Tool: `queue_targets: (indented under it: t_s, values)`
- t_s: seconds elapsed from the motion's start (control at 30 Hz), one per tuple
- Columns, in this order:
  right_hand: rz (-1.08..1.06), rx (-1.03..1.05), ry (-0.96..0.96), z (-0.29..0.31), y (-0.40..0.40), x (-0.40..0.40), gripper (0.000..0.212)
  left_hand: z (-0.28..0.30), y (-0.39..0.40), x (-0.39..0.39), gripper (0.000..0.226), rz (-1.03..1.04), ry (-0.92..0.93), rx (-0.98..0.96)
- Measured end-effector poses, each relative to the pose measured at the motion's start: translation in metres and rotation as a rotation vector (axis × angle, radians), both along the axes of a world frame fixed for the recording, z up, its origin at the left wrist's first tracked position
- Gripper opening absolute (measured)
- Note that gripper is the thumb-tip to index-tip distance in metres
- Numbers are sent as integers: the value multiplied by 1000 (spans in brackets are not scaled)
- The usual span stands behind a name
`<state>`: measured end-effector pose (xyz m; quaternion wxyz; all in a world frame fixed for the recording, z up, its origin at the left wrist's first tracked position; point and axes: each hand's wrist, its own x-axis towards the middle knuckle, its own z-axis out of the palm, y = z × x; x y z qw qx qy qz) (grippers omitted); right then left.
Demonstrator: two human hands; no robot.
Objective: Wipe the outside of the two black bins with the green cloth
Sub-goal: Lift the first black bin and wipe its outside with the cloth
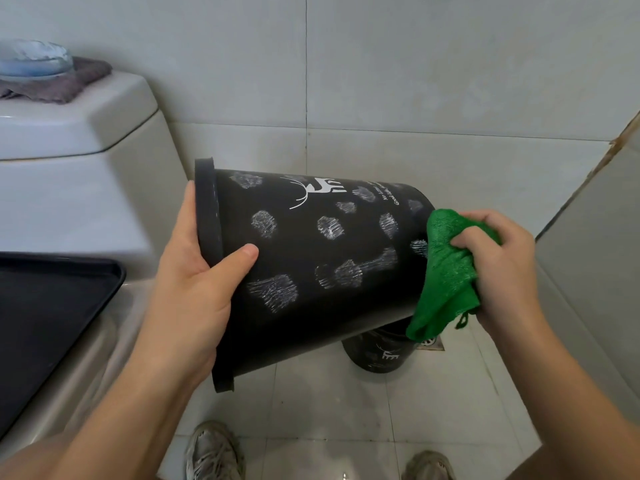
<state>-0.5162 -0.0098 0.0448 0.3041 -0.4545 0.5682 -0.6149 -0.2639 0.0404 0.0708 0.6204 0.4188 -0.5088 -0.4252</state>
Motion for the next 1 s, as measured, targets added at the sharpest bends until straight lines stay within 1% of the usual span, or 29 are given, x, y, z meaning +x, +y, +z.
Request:
queue_targets:
  t_s: [0.1,0.17,0.23,0.33,0.4,0.47,0.5,0.57,0.6,0.67,0.73,0.87,1.0]
  values:
    - [-110,-135,261,2,3,0,25,-1,-2,1,65,39,16,-33]
    - [-121,-257,388,2,7,2,29,0,-3,2,67,53,50,-34]
    - [-111,-361,489,0,10,7,27,0,-2,0,68,66,63,-35]
    - [-110,-371,624,-4,9,19,37,-4,-2,-5,68,67,71,-19]
    - [-98,-299,619,-7,5,23,39,-6,-2,-8,68,66,94,-4]
    - [-84,-251,548,-7,0,24,39,-5,0,-8,66,66,128,4]
    - [-95,-274,545,-8,-1,24,36,-3,1,-8,65,70,144,8]
    - [-194,-339,619,-9,-2,25,27,-1,4,-8,64,86,165,7]
    - [-246,-357,654,-10,-3,26,29,0,4,-7,64,95,173,5]
    - [-277,-335,652,-13,-3,30,40,0,5,-7,64,106,184,3]
    - [-266,-325,647,-15,0,35,49,-1,5,-8,63,116,186,10]
    - [-192,-377,674,-23,0,41,48,-2,5,-7,56,139,192,30]
    - [-155,-351,786,-24,0,43,63,-1,5,-4,56,128,218,34]
